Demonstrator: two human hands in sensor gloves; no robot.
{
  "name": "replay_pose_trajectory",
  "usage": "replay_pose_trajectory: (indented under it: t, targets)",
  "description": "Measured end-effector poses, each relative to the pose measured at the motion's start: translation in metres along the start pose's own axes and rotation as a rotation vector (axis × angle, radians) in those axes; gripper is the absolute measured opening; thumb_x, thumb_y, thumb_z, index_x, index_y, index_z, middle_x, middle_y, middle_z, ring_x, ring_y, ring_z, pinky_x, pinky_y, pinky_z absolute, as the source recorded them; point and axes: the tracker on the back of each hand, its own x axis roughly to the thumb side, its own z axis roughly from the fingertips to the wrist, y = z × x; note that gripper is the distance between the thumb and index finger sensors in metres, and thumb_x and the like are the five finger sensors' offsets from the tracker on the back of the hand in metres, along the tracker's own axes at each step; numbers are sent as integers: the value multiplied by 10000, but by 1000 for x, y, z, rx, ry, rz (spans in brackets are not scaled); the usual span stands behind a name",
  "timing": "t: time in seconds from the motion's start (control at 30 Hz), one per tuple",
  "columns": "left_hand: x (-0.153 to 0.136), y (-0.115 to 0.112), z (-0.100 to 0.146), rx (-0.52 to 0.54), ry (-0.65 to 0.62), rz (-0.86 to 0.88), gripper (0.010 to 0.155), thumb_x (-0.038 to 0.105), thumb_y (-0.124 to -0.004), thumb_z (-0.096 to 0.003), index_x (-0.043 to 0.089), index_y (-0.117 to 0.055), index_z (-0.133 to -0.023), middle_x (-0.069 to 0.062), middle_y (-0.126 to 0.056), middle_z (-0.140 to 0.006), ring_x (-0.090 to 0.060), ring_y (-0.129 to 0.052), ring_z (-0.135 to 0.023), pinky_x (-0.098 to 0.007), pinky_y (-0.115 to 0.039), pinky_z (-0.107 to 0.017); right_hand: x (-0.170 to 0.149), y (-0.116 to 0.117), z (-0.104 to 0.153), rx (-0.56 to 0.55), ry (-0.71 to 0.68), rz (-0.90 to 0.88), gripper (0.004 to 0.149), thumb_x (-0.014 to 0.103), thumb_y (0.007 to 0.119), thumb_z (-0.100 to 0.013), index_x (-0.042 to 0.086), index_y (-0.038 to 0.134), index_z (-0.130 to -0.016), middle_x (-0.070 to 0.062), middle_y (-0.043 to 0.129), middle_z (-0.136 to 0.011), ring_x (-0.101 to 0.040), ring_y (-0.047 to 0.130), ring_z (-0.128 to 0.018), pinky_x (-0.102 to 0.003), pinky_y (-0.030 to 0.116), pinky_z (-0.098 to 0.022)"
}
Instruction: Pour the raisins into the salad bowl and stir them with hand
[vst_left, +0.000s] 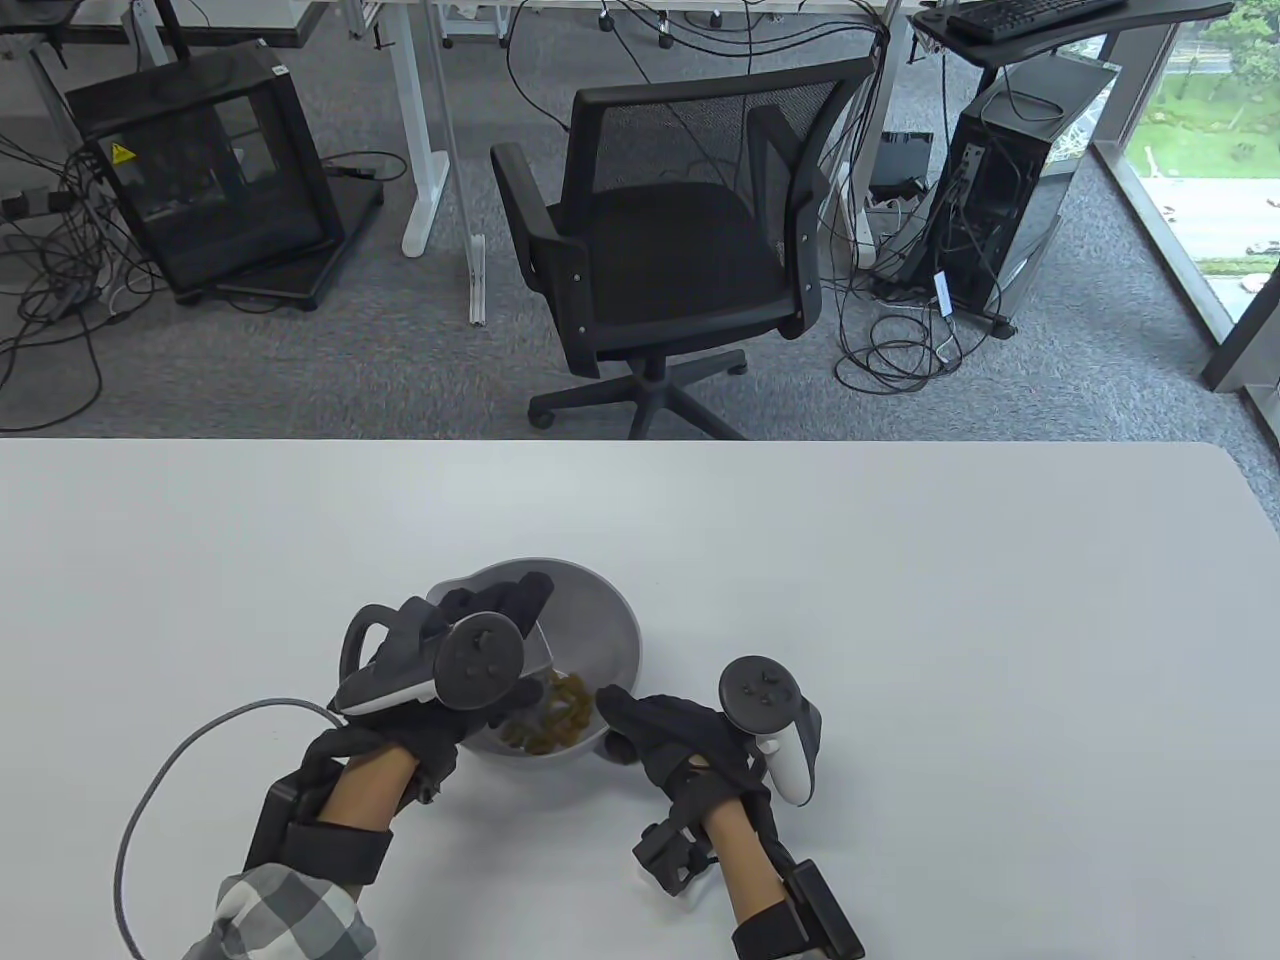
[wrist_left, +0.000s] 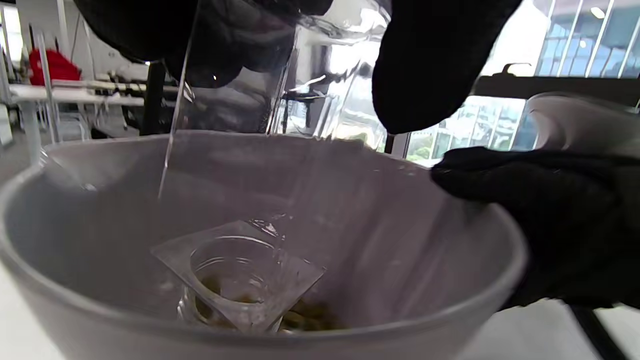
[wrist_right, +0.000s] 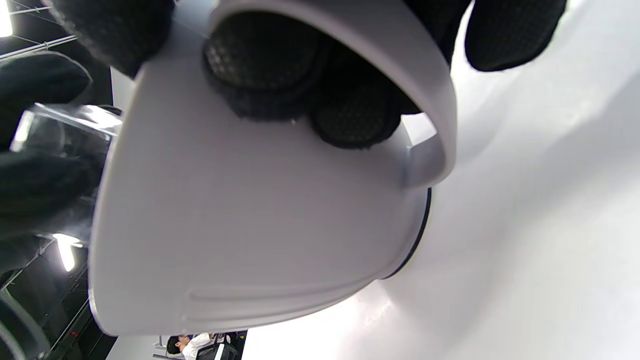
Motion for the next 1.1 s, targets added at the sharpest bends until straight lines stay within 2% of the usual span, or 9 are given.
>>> replay_pose_trajectory:
  t: [0.27,0.37,0.47,0.6,0.7,0.83,0.93,1.0,1.1]
  targets:
    - [-4,2,33,102,-18,-11,747,417,-917,-498,162,-508,-1068,-338,-494,-1083,-523,-764,-881,-692,-693,-641,0,0,0,-9,0,2,570,633,667,-540,106,881,-501,-174,915,-697,-430,763,-814,-677,601,-589]
    - [-28,-8,68,173,28,63,685,426,-945,-472,151,-554,-963,-324,-503,-1054,-536,-767,-896,-704,-689,-637,-1,-1,0,-10,1,-1,568,632,671,-539,105,882,-504,-175,915,-699,-432,763,-813,-678,599,-589]
    - [-67,-27,104,227,133,173,741,443,-946,-471,128,-506,-978,-327,-520,-1047,-566,-769,-896,-761,-634,-629,0,-2,0,-19,-5,19,566,636,672,-539,110,876,-517,-167,909,-714,-428,759,-821,-676,603,-589]
    - [-110,-71,126,-3,299,258,1127,423,-954,-494,51,-107,-1139,-290,-524,-1075,-587,-643,-977,-827,-493,-650,-1,-3,-1,-15,6,3,565,634,666,-542,111,878,-520,-169,908,-718,-428,757,-824,-677,599,-593]
    - [-143,-103,123,-105,357,261,949,425,-980,-458,132,-377,-1129,-217,-605,-1089,-553,-681,-990,-819,-498,-649,-1,-3,-1,-21,0,16,564,635,664,-542,113,877,-520,-165,909,-717,-428,761,-820,-675,603,-591]
    - [-181,-141,131,-90,493,402,939,392,-989,-445,190,-364,-1116,-174,-616,-1120,-558,-538,-1044,-820,-416,-653,-1,-3,-1,-23,0,20,566,638,664,-541,115,878,-519,-163,912,-715,-427,764,-818,-675,604,-589]
    - [-197,-149,141,-36,511,472,942,395,-986,-446,165,-352,-1104,-171,-603,-1122,-511,-443,-1064,-788,-353,-665,-2,-3,-1,-15,14,21,572,653,663,-534,122,875,-512,-154,914,-716,-425,767,-814,-673,606,-588]
    - [-200,-146,144,-60,515,508,998,408,-950,-478,94,-259,-1126,-239,-484,-1156,-582,-373,-1051,-814,-319,-654,-1,-3,-1,-16,18,25,580,667,659,-527,128,872,-507,-148,914,-716,-418,768,-815,-671,608,-589]
    - [-197,-107,156,-188,463,675,1251,527,-873,-513,-44,109,-1038,-435,68,-1066,-738,-75,-959,-892,-170,-583,-1,-3,-2,-7,23,26,584,672,654,-523,130,871,-509,-141,914,-715,-412,765,-820,-671,608,-587]
